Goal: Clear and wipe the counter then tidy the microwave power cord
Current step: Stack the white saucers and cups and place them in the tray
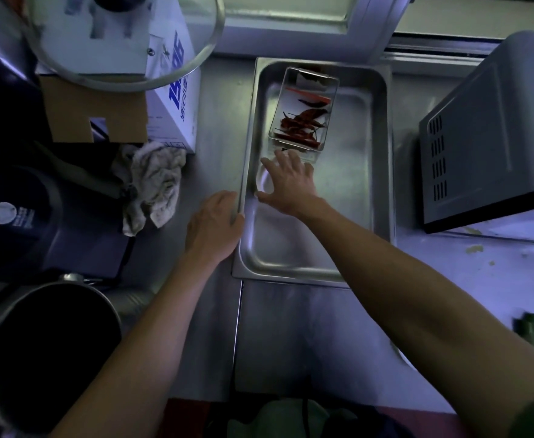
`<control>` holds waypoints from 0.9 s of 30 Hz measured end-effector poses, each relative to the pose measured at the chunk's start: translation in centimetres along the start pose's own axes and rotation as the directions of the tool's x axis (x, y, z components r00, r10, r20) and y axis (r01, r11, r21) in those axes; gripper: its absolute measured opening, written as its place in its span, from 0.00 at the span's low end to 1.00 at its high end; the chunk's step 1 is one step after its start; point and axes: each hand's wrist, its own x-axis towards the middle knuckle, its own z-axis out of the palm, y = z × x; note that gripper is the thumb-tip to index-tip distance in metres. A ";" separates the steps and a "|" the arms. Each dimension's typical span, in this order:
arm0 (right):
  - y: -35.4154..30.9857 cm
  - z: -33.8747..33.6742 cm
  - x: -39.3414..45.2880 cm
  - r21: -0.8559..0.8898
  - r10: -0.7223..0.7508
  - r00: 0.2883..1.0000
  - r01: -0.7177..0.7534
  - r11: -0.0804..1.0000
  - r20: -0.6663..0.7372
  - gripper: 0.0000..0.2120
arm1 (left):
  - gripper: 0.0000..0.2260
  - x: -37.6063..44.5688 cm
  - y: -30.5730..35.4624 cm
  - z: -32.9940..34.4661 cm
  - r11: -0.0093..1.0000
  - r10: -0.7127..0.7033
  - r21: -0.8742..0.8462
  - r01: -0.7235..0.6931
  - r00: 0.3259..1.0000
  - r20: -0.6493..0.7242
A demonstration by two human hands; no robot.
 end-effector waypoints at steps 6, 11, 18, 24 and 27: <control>0.6 0.3 -1.5 0.061 0.039 0.999 -0.038 0.997 -0.019 0.37 | 0.17 0.3 -0.3 1.0 0.997 0.075 -0.027 -0.075 0.997 0.029; 2.9 0.7 -7.5 0.144 0.134 0.984 -0.117 0.983 -0.120 0.34 | 0.19 0.2 1.9 2.2 0.981 0.185 -0.067 -0.182 0.981 0.053; 7.5 0.5 -18.2 0.211 0.313 0.923 -0.267 0.940 -0.225 0.31 | 0.19 -1.1 8.9 4.4 0.912 0.404 0.018 -0.409 0.907 0.114; 12.1 1.4 -27.7 0.330 0.484 0.842 -0.398 0.856 -0.239 0.30 | 0.20 -4.4 15.9 8.6 0.813 0.547 0.075 -0.578 0.801 0.243; 14.7 2.3 -33.1 0.388 0.558 0.803 -0.456 0.801 -0.209 0.29 | 0.20 -7.5 19.1 11.0 0.747 0.623 0.076 -0.661 0.735 0.269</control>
